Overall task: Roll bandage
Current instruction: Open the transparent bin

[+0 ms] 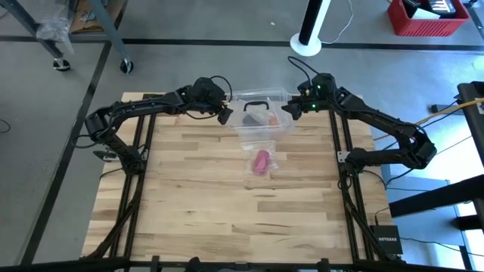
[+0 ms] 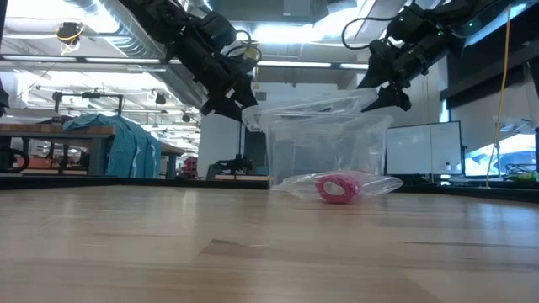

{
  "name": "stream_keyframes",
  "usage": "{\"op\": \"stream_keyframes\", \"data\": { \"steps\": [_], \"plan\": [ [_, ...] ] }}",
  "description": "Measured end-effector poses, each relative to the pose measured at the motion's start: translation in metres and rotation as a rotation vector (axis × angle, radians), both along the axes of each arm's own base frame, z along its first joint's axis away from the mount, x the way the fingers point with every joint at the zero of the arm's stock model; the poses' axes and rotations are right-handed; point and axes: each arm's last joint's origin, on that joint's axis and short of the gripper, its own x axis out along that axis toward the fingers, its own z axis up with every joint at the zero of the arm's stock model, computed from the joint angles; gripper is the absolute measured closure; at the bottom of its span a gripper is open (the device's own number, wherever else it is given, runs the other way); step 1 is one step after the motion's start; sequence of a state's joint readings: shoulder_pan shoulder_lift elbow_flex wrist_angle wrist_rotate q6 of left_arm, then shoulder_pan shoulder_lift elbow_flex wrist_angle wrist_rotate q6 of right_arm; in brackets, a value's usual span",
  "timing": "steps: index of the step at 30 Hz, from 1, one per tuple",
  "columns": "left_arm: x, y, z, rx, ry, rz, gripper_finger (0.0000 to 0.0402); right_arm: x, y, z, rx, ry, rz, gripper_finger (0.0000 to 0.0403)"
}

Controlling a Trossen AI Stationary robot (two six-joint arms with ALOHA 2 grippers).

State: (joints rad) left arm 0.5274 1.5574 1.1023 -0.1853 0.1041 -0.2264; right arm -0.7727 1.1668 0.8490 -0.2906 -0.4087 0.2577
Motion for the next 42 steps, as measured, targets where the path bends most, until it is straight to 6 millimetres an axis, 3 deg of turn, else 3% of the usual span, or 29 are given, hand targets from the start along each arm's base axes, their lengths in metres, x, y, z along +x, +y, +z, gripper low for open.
{"op": "stream_keyframes", "data": {
  "steps": [8,16,21,30,42],
  "plan": [
    [0.001,-0.002,0.000,-0.002,0.002,-0.008,0.0192,0.000,0.000,0.000,0.007,-0.004,-0.002,0.0166],
    [0.001,-0.003,0.000,0.001,0.008,0.000,0.0192,0.001,0.004,0.000,0.170,-0.061,0.021,0.0170],
    [0.008,-0.008,0.005,-0.001,-0.053,-0.058,0.0192,0.008,0.006,0.002,0.178,-0.099,0.058,0.0222],
    [0.016,-0.016,0.010,0.044,-0.112,-0.086,0.0192,0.027,0.010,-0.004,0.130,-0.096,0.088,0.0383],
    [0.012,-0.022,0.011,0.061,-0.059,-0.086,0.0192,0.025,0.014,-0.006,0.115,-0.062,0.109,0.0391]
  ]
}}
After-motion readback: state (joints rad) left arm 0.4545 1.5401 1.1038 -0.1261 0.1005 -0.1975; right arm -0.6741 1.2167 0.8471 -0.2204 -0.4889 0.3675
